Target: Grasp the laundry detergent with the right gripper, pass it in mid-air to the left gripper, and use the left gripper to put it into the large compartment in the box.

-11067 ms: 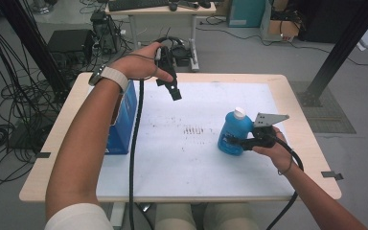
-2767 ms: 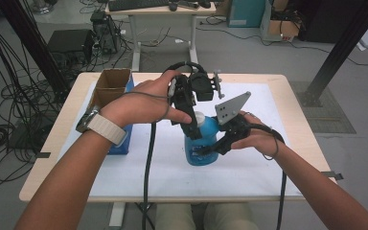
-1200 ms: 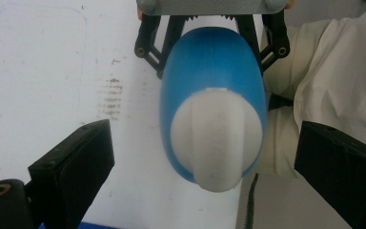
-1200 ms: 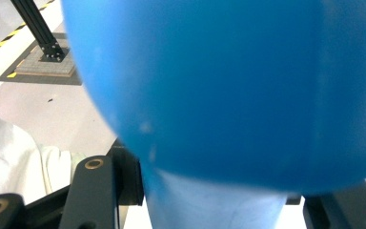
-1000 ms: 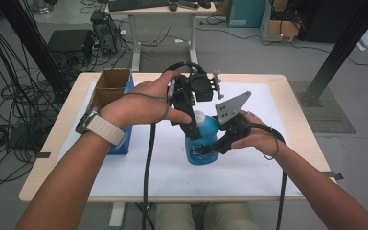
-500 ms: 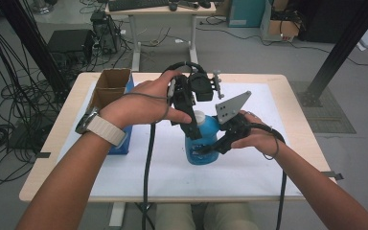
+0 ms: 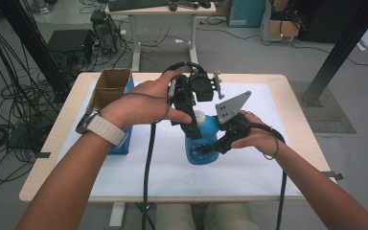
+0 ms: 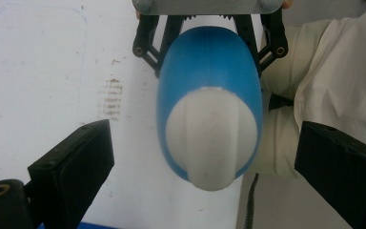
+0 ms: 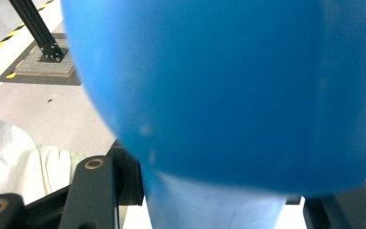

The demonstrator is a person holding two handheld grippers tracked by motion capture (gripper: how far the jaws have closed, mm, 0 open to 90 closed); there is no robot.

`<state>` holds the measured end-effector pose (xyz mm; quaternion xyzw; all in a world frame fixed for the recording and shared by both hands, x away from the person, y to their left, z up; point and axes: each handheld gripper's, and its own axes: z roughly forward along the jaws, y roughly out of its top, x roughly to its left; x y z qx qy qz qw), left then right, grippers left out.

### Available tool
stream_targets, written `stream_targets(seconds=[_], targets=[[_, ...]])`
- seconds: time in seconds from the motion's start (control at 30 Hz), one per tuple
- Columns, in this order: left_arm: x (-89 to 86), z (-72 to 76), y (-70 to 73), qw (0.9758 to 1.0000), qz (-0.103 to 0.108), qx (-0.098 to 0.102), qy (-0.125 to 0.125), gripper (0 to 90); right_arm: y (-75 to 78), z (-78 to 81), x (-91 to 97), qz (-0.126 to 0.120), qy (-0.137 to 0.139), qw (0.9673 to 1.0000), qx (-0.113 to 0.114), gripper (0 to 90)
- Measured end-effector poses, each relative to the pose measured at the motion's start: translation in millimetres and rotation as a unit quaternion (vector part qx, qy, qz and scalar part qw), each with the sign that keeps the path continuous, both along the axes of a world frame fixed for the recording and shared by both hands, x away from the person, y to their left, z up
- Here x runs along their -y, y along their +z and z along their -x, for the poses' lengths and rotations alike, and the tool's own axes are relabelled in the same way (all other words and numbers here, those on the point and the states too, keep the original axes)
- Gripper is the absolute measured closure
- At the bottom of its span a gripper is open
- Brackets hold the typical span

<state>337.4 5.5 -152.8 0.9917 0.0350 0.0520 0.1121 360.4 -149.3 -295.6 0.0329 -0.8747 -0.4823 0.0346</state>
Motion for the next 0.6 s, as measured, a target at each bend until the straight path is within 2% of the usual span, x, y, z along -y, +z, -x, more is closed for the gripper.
stream_targets(seconds=[0.6], targets=[[-1.3, -0.5, -1.0, 1.0, 0.0, 0.0, 0.002, 6.4, -0.8, -0.8, -0.6, 0.003, 0.0, 1.0, -0.002, 43.3]])
